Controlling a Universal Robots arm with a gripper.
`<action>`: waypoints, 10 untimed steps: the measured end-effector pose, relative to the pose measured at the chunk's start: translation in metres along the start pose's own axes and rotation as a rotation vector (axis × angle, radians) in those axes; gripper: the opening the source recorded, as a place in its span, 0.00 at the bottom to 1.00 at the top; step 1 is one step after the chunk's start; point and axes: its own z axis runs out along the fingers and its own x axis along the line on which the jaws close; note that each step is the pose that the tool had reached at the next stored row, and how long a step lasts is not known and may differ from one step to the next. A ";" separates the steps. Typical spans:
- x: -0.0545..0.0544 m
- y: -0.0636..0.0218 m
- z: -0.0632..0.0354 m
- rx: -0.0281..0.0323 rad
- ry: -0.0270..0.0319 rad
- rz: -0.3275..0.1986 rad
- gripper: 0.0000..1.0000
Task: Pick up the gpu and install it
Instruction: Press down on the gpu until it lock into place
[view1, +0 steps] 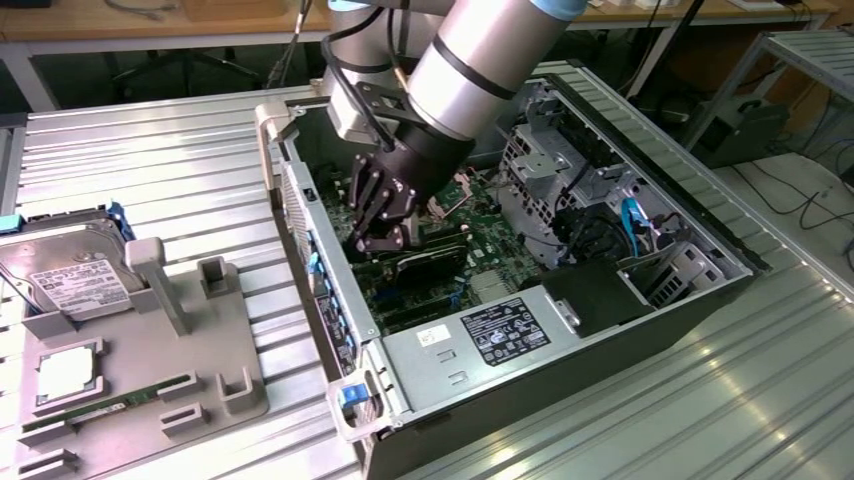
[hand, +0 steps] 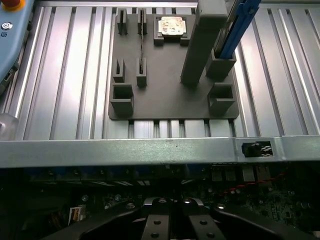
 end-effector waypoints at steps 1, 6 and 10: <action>0.000 -0.0001 0.0001 0.0035 0.0024 0.001 0.11; -0.001 -0.0045 -0.0019 0.0109 0.0066 -0.006 0.11; -0.003 -0.0052 -0.0020 0.0407 0.0107 -0.016 0.11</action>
